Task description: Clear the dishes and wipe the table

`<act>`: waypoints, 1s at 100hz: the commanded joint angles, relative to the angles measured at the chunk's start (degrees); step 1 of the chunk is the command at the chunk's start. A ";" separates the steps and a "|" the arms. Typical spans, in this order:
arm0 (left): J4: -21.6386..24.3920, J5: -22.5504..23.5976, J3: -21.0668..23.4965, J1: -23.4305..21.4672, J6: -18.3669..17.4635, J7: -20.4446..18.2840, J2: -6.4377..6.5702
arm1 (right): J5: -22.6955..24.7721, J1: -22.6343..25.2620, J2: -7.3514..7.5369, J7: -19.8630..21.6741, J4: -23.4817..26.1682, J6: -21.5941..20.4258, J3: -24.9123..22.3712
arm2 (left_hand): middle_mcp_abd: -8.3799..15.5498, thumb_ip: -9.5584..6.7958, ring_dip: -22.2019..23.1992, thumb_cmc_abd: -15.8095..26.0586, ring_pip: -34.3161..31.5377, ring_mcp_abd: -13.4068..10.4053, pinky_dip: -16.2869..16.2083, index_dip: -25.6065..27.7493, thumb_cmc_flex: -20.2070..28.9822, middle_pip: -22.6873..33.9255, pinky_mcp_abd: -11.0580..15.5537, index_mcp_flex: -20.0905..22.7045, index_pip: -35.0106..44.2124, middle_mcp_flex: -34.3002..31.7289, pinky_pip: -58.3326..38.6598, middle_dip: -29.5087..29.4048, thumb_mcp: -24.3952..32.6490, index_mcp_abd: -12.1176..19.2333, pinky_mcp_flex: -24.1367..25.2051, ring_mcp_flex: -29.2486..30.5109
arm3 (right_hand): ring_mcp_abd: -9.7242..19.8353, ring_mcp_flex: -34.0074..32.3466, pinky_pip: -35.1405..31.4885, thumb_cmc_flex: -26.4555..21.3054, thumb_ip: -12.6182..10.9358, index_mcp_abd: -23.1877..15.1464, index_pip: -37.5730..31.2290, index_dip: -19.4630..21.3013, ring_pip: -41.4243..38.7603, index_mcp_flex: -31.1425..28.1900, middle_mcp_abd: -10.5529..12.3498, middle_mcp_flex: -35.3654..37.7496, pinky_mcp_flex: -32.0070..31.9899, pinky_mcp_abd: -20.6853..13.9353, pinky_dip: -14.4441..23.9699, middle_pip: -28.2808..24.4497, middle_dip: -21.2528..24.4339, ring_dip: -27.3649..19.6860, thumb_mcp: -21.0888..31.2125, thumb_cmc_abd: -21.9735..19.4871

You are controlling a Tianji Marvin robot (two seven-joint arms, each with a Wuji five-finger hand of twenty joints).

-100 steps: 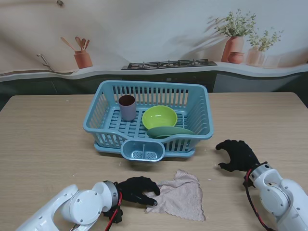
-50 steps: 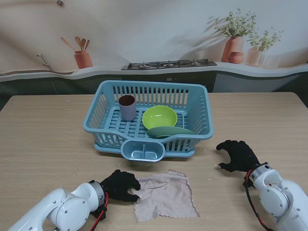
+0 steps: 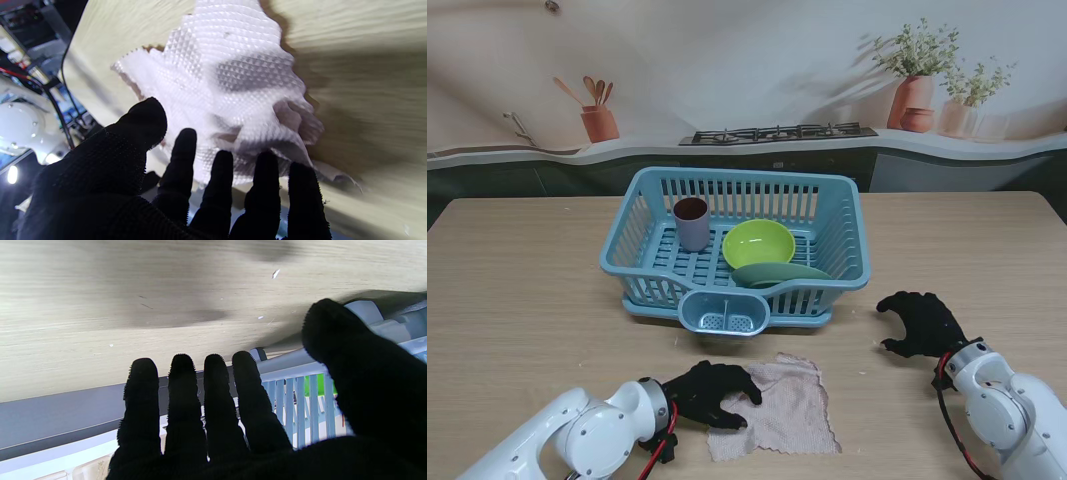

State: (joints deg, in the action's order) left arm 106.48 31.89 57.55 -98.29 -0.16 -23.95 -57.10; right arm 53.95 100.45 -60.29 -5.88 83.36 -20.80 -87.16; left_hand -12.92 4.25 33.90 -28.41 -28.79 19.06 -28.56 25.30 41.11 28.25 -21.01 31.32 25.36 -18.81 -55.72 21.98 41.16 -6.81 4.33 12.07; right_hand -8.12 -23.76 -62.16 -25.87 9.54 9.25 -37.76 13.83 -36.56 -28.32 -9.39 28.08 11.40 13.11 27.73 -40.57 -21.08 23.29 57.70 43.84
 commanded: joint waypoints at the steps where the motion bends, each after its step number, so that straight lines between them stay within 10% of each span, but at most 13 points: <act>1: -0.98 -0.02 -1.03 1.30 0.12 -1.57 -0.17 | 0.05 0.38 -0.14 0.97 0.31 0.16 0.18 | 2.45 1.99 -0.69 -2.44 1.50 -0.62 1.28 0.44 -0.79 -0.73 -1.74 -2.47 2.84 2.05 1.65 -1.35 2.26 3.36 1.04 -1.37 | 0.04 -0.40 -0.46 -0.47 -0.83 0.74 0.06 0.31 -0.01 -0.04 -0.60 -1.11 -0.67 -0.56 0.17 0.03 0.47 -0.30 -0.39 -0.93; 13: -2.52 -0.33 -4.07 4.09 2.12 -3.16 0.21 | -0.26 0.38 -0.15 1.29 0.35 0.27 0.32 | 0.84 1.72 0.62 -2.98 0.60 1.13 -0.08 -0.07 1.85 -0.64 -3.41 -1.22 5.57 1.57 0.24 -1.43 3.32 4.29 -0.37 -0.09 | 0.07 -0.43 -0.38 -0.32 -0.88 0.63 0.12 0.29 0.02 -0.15 -0.48 -1.03 -0.76 -0.51 0.23 0.05 0.49 -0.32 -0.51 -1.23; 44: -4.73 8.02 -7.32 7.13 4.08 -5.95 1.16 | -0.30 0.37 -0.21 0.93 0.29 0.50 0.17 | -11.86 1.85 9.83 -10.59 -22.07 10.94 -10.51 -5.65 8.29 8.67 -2.61 14.72 0.78 -7.38 -17.00 3.66 13.90 -11.11 -16.22 11.55 | 0.01 -0.21 -0.35 -0.38 -1.07 0.51 0.23 0.33 -0.06 -0.61 -0.51 -0.99 -1.08 -1.14 0.55 0.33 0.60 -0.28 -0.71 -1.73; 50: -5.00 10.35 -7.65 7.40 3.80 -6.35 1.33 | -0.27 0.33 -0.22 0.82 0.25 0.46 0.16 | -12.99 4.14 11.06 -13.17 -25.20 11.89 -12.19 -3.92 11.16 10.56 -3.43 16.37 2.30 -10.09 -19.79 4.60 14.25 -11.02 -20.60 15.22 | 0.04 -0.16 -0.38 -0.43 -1.10 0.51 0.29 0.32 -0.10 -0.66 -0.49 -0.98 -1.05 -1.11 0.64 0.35 0.60 -0.26 -0.69 -1.72; 78: -5.10 20.03 -3.99 4.71 -0.41 -3.32 0.89 | -0.10 0.11 -0.22 0.38 -0.13 -0.04 0.02 | -15.35 6.61 15.83 -18.63 -32.83 11.62 -14.10 -1.19 21.02 14.08 -8.33 18.11 24.20 -27.82 -29.88 10.84 10.67 -9.73 -40.45 34.85 | -0.12 -0.18 -0.53 -0.51 -1.14 0.51 0.43 0.36 -0.25 -1.00 -0.70 -0.84 -1.00 -1.57 0.83 0.38 0.60 -0.20 -0.61 -1.80; 100: -2.39 27.96 4.23 -1.96 -2.89 -1.39 0.34 | -0.28 0.12 -0.22 0.56 -0.12 0.06 0.10 | -15.63 6.99 18.01 -18.82 -37.18 10.49 -13.91 0.67 19.22 15.76 -9.52 17.23 31.64 -31.24 -35.03 13.20 9.95 -9.98 -44.13 38.54 | -0.12 -0.18 -0.61 -0.46 -1.14 0.51 0.54 0.41 -0.26 -1.21 -0.67 -0.75 -0.98 -1.61 0.92 0.43 0.62 -0.20 -0.59 -1.76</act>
State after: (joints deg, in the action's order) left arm 105.05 59.67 61.21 -98.23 -3.38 -25.05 -57.55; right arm 53.52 100.41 -60.32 -6.11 83.22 -20.48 -87.09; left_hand -25.02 9.10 50.40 -44.77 -63.19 27.40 -41.08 27.11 59.15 49.28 -29.77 47.80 59.09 -50.23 -85.56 37.85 51.66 -15.52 -37.79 49.30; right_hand -8.12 -23.76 -62.13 -25.87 9.54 9.25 -37.73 13.85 -36.55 -28.37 -9.39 28.08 11.15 12.56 27.73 -40.56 -21.08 23.29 57.67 43.15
